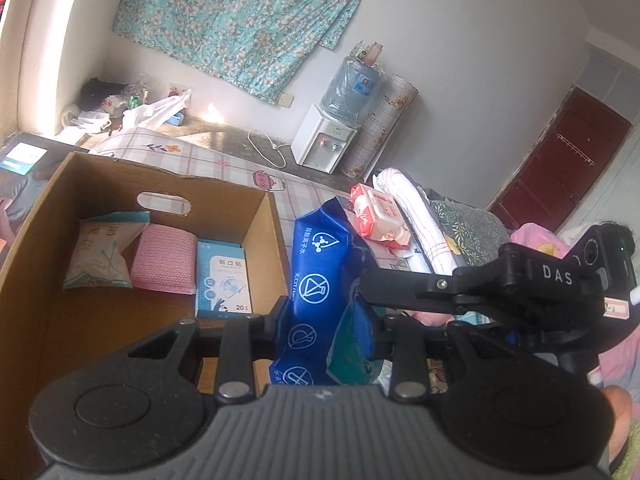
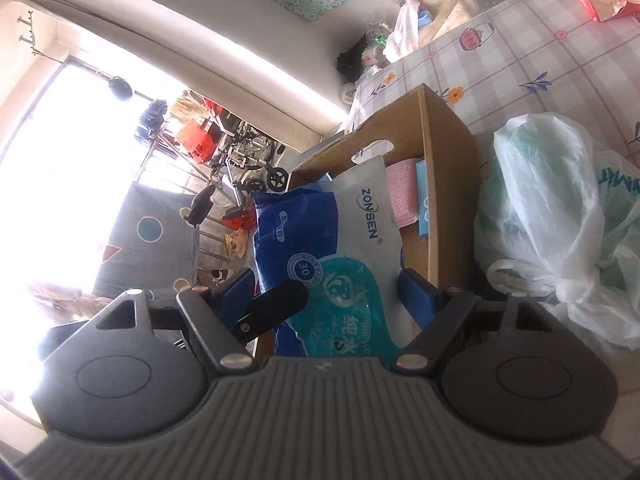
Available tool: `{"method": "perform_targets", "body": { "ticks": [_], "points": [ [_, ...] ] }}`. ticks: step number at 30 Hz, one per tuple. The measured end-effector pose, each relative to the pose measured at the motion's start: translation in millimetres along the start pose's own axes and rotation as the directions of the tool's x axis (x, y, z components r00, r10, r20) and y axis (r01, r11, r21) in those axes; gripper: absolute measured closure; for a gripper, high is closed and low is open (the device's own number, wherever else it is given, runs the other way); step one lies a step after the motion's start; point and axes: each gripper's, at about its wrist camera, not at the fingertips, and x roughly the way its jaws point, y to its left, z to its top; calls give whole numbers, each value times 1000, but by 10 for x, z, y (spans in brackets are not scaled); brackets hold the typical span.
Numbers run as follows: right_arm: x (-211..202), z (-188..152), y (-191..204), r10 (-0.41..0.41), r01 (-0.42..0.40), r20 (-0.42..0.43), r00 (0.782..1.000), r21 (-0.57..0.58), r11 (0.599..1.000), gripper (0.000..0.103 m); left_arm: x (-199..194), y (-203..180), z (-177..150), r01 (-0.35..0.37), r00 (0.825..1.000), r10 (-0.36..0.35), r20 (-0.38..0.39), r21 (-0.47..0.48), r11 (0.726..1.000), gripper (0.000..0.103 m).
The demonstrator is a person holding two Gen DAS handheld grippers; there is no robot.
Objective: Organize soft objects
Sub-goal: 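Carry the diaper pack with the left tool and release it inside the box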
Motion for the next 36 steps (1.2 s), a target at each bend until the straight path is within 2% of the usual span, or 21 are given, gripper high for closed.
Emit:
{"method": "perform_targets", "body": {
  "ticks": [5,7,8,9,12,16,22,24,28,32,34,36],
  "points": [
    [426,-90,225,5,-7,-78,997,-29,1000,23,-92,462,6,-57,998,56,-18,-91,994,70],
    [558,-118,251,-21,16,-94,995,-52,999,24,-28,639,12,-58,997,52,-54,-119,991,69],
    [590,-123,256,-38,31,-94,995,-66,997,24,49,713,16,-55,995,44,-86,-124,991,65],
    [625,-127,232,-65,57,-84,994,-88,995,24,164,794,15,-61,990,43,-137,-130,990,61],
    [581,-113,163,-101,96,-48,994,-104,990,24,458,995,-93,-138,960,98,-263,-137,981,59],
    [402,-85,-7,-94,91,-24,995,-92,992,24,667,1180,-201,-188,930,120,-346,-169,968,59],
    [74,-137,-196,-69,70,28,997,-65,995,24,720,1198,-161,-236,910,177,-374,-117,965,53],
    [-25,-162,-270,-57,60,51,997,-53,997,24,732,1228,-118,-248,904,190,-384,-108,963,47],
    [-97,-189,-368,-32,35,73,997,-33,999,24,839,1349,-60,-326,868,241,-435,-132,936,42],
    [-88,-190,-443,-19,20,76,997,-15,1000,24,967,1459,-26,-368,849,245,-468,-193,909,36],
    [-79,-191,-455,-12,13,72,997,-9,1000,24,1054,1497,1,-407,833,268,-484,-206,890,34],
    [-66,-186,-496,-10,10,69,998,-1,1000,24,1135,1526,35,-424,826,275,-493,-220,879,29]
  ]
}}
